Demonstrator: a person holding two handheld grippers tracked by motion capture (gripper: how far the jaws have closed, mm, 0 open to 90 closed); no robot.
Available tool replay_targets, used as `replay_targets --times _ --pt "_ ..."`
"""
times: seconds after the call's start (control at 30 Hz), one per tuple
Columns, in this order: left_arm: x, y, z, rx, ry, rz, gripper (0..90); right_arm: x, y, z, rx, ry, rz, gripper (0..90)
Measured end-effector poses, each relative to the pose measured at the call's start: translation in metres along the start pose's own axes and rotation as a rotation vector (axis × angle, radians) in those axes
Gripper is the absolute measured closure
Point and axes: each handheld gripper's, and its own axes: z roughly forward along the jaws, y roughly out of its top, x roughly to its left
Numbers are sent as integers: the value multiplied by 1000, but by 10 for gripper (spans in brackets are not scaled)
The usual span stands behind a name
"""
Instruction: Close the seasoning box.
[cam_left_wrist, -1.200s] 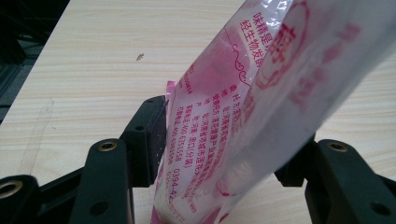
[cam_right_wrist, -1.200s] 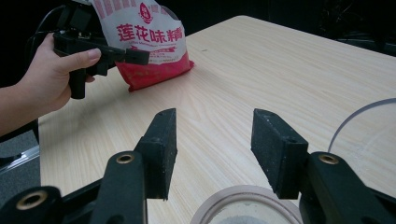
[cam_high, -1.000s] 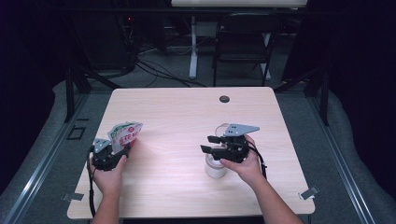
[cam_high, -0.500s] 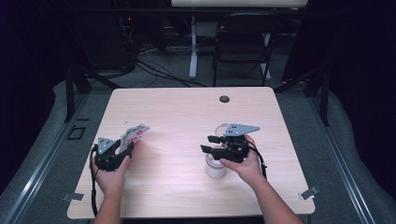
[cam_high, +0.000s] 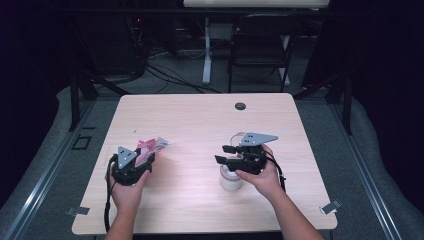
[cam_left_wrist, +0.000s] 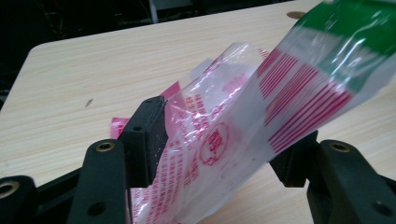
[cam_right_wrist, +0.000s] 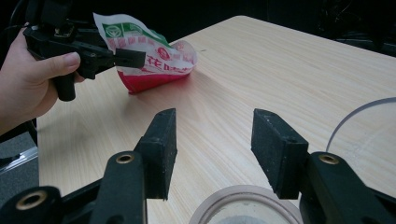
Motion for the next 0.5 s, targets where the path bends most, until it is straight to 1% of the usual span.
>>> replay_targets --times 0.13,0.3,0.37,0.4,0.5 --pt "-11 2 3 11 -23 31 436 0 0 0 3 -1 -3 502" --pt "-27 5 5 19 -56 84 432 0 0 0 1 -3 -2 502" --pt "-33 6 6 30 -69 111 433 0 0 0 -1 -2 -1 502" --pt "-37 6 7 25 -75 116 433 0 0 -1 -2 -2 -1 502" --pt "-43 7 9 38 -102 120 433 1 0 -1 -2 -5 -2 502"
